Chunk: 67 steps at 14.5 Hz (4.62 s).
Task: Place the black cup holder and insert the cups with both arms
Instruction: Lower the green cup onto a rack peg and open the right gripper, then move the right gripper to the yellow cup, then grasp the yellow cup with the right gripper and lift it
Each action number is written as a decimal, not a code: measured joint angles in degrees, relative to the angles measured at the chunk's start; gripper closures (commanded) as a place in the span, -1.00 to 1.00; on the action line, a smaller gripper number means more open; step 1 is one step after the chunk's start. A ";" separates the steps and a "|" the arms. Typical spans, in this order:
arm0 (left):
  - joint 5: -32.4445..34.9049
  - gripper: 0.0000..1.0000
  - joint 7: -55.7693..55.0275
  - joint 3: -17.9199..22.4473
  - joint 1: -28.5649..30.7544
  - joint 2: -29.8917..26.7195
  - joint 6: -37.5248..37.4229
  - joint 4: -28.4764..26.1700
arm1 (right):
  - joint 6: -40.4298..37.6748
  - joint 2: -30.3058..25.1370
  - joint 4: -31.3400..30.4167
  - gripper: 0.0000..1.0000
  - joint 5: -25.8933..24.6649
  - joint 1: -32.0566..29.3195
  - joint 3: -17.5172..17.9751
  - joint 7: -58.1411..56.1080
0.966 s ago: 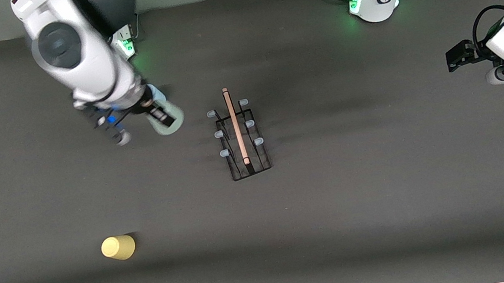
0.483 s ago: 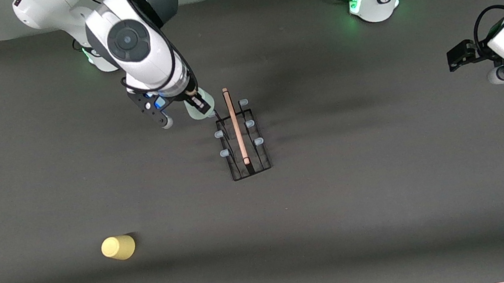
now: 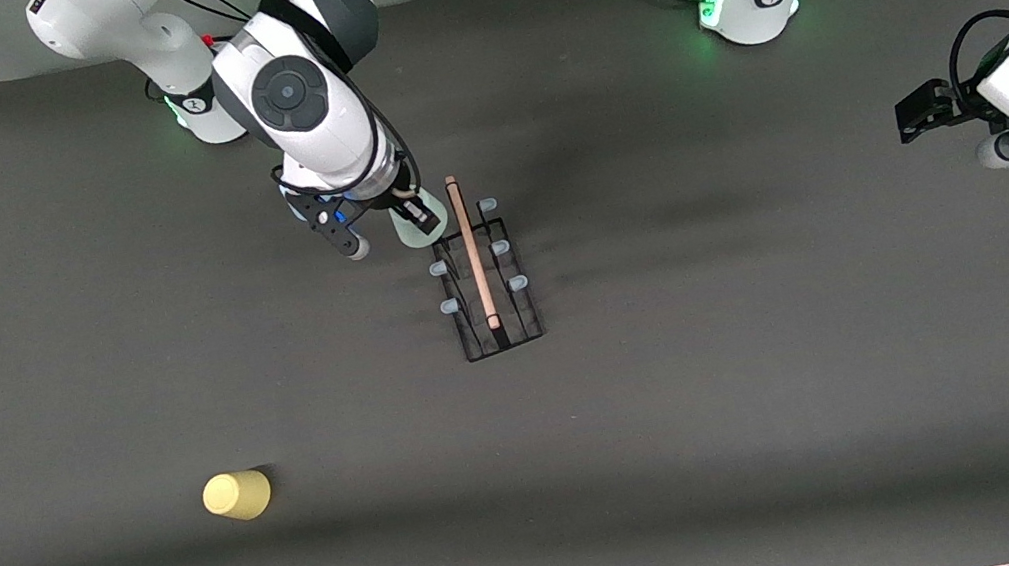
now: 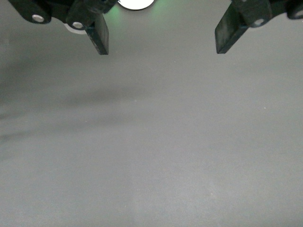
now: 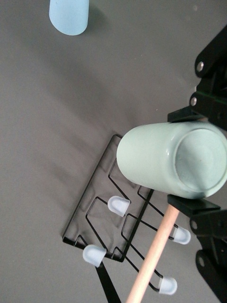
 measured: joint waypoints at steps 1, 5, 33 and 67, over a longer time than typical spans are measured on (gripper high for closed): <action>0.00 -0.99 0.00 0.00 0.00 0.00 -0.01 0.00 | 0.87 0.10 -0.76 1.00 0.00 0.03 0.00 0.00; 0.00 -0.99 0.00 0.07 0.01 0.00 -0.01 0.00 | 4.19 1.50 -3.31 1.00 0.00 0.12 -0.09 0.00; 0.00 -0.99 0.03 0.21 0.03 0.01 -0.03 0.02 | -20.03 17.24 36.58 -1.00 -0.67 -14.07 -30.18 -86.67; 0.00 -0.99 0.04 0.29 0.04 0.02 -0.45 0.06 | -9.74 35.27 42.55 1.00 13.89 -20.10 -29.48 -94.33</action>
